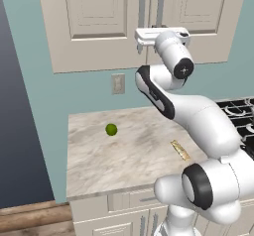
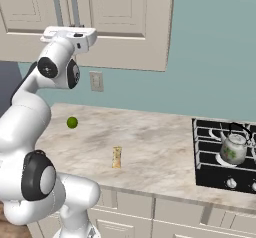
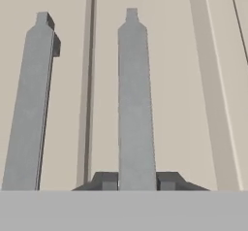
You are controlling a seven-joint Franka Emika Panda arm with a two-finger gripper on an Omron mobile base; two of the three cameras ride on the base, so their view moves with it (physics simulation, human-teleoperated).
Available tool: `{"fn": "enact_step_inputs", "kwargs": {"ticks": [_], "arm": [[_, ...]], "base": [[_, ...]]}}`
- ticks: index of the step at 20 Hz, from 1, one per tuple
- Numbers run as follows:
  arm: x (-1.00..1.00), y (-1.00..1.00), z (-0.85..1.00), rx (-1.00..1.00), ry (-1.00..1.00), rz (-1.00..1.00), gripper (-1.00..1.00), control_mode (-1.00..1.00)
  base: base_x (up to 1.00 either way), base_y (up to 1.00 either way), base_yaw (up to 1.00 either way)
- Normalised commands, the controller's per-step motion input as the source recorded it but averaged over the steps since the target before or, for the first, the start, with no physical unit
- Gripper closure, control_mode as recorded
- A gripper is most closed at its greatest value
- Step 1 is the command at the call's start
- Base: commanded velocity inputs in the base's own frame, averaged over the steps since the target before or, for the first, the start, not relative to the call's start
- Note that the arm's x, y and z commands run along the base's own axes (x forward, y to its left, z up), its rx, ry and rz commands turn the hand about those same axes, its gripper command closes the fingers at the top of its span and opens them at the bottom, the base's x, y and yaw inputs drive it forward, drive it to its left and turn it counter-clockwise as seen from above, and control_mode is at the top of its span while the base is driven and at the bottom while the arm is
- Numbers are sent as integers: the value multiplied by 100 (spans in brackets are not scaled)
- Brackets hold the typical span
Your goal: Pick the pan from the cabinet and place it on the stove. Then turn on the stove burner for the pan.
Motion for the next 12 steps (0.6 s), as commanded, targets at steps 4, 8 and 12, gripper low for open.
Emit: {"fn": "enact_step_inputs", "kwargs": {"ticks": [4,8,12], "arm": [[0,24,-3,-6,2,0,100,-100],[0,-4,0,1,8,0,100,-100],[1,-17,0,9,12,1,100,-100]], "base": [[0,0,0],[0,0,0],[0,0,0]]}}
